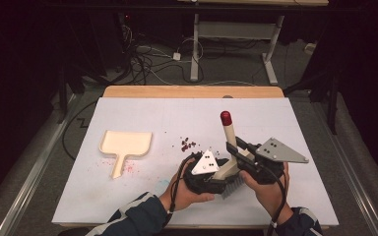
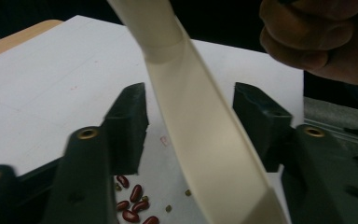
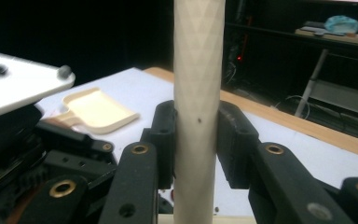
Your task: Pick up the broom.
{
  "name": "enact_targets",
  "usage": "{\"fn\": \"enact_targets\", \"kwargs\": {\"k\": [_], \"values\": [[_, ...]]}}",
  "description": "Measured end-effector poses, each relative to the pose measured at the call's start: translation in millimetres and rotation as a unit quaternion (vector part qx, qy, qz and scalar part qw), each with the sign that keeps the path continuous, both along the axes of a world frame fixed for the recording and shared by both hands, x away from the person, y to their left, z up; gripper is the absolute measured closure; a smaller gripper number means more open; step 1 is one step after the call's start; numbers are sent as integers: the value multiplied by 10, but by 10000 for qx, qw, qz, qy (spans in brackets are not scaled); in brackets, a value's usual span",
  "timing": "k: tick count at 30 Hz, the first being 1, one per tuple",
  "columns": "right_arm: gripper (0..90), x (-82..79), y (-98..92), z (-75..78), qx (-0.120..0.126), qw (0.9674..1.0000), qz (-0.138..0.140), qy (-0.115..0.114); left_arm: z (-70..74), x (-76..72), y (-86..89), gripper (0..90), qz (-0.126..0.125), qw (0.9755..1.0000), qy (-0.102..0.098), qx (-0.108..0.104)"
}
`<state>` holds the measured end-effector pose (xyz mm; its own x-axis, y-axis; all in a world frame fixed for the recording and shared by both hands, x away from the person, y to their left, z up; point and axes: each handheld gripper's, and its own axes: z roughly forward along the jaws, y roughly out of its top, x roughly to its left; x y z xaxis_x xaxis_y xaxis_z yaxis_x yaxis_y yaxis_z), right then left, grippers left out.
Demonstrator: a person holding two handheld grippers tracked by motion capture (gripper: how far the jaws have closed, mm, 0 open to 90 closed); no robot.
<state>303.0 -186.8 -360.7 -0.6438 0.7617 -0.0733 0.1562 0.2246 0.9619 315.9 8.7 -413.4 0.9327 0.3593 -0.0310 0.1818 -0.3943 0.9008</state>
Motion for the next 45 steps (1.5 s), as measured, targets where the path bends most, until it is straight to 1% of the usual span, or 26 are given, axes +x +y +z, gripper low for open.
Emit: {"fn": "enact_targets", "kwargs": {"k": [6,10,14,16,17,18,20,21,23,26,27,29,30,31,32,33,34,35,38,39,40,41,42,43,44,45], "values": [[706,-40,43,5,43,9999,-52,-118,-4,32,83,592,138,9999,15,86],[701,-29,30,7,119,9999,88,-53,27,85,215,624,129,9995,7,305],[638,5,-13,23,145,9976,677,-4,72,97,324,648,-30,9987,-10,517],[564,43,-38,59,-125,9926,1205,97,114,77,411,653,-205,9969,-130,749],[564,43,-38,59,-125,9926,1205,97,134,65,459,653,-356,9959,-166,820],[513,59,-69,82,-375,9828,1801,143,151,46,508,654,-459,9949,-202,876],[464,71,-64,73,-794,9721,2191,256,165,-16,663,654,-730,9918,-254,1018],[448,85,-45,50,-962,9631,2480,395,165,-16,663,654,-730,9918,-254,1018],[435,101,22,-15,-1260,9523,2719,574,142,-52,756,654,-858,9907,-203,1035],[439,116,182,-146,-1691,9327,3080,815,97,-138,859,654,-1229,9859,-152,1123],[448,116,239,-193,-1841,9249,3203,899,97,-138,859,654,-1229,9859,-152,1123],[485,100,343,-286,-2038,9108,3441,1023,91,-168,876,654,-1384,9837,-128,1138],[485,100,343,-286,-2038,9108,3441,1023,91,-176,882,654,-1432,9832,-119,1128],[553,91,429,-366,-2180,9004,3619,1042,92,-177,888,653,-1465,9832,-107,1080],[594,68,446,-390,-2160,8995,3609,1184,101,-160,913,653,-1529,9841,-19,905],[594,68,446,-390,-2160,8995,3609,1184,101,-160,913,653,-1529,9841,-19,905],[629,85,471,-412,-2155,8959,3712,1144,114,-169,929,652,-1534,9839,-72,912],[655,90,472,-414,-2085,8946,3767,1202,122,-172,944,649,-1533,9844,-80,857],[677,78,493,-414,-1987,8957,3798,1181,144,-168,1009,603,-1353,9884,-92,688],[678,79,501,-411,-2000,8963,3782,1167,144,-168,1009,578,-1353,9884,-92,688],[678,86,503,-408,-2014,8976,3750,1151,168,-186,1063,503,-891,9927,-277,765],[678,97,502,-407,-2056,8999,3675,1131,183,-195,1107,398,-594,9944,-364,791],[678,97,502,-407,-2056,8999,3675,1131,183,-195,1107,335,-594,9944,-364,791],[678,140,485,-406,-2092,9072,3470,1136,197,-199,1176,313,-371,9954,-442,759],[678,174,470,-403,-2035,9126,3349,1170,205,-226,1332,282,223,9942,-662,812],[678,215,453,-397,-1988,9184,3218,1156,205,-226,1332,249,223,9942,-662,812]]}}
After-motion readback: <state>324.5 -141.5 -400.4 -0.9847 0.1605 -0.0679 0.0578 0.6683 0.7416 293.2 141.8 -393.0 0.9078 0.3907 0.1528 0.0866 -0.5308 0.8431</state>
